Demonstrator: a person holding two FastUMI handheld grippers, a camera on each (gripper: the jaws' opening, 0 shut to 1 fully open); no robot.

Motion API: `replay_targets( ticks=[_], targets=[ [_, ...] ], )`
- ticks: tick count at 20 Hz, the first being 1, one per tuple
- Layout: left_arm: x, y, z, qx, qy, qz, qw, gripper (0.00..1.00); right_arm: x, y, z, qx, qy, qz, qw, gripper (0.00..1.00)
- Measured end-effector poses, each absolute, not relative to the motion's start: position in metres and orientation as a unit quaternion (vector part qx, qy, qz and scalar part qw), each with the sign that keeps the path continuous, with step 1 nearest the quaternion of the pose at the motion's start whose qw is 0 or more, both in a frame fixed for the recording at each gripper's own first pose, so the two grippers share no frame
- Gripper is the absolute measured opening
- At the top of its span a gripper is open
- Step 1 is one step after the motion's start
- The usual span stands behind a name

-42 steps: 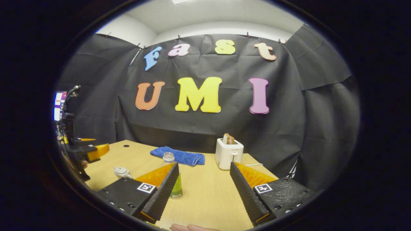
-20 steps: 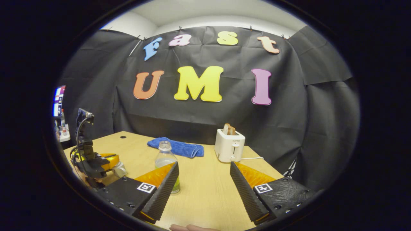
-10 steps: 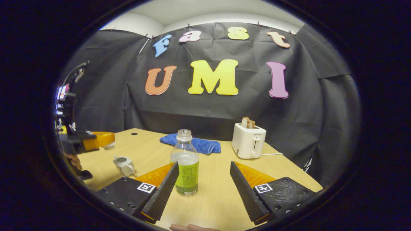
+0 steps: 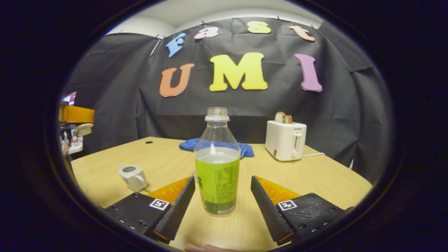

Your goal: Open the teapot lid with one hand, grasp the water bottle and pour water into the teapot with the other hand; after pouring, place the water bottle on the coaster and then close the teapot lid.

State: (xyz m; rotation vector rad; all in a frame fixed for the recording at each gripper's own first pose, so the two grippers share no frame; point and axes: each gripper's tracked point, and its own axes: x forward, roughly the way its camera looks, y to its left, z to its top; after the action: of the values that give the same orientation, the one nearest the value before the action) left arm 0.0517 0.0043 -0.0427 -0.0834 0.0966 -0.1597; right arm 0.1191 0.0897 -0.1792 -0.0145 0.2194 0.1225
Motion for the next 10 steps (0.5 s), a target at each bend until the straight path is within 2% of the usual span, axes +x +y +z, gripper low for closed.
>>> replay_targets(
  ticks=[5,6,10],
  targets=[
    [0.032,-0.004,-0.034,-0.04,0.05,-0.11,0.992,0.05,0.134,0.096,-0.184,-0.002,0.12,0.056,0.991,0.96],
    [0.029,-0.006,-0.033,-0.037,0.05,-0.118,0.991,0.05,0.134,0.097,-0.186,-0.002,0.12,0.059,0.991,0.89],
    [0.023,0.003,-0.026,-0.034,0.046,-0.127,0.99,0.05,0.135,0.1,-0.185,-0.017,0.13,0.05,0.99,0.76]
  ],
)
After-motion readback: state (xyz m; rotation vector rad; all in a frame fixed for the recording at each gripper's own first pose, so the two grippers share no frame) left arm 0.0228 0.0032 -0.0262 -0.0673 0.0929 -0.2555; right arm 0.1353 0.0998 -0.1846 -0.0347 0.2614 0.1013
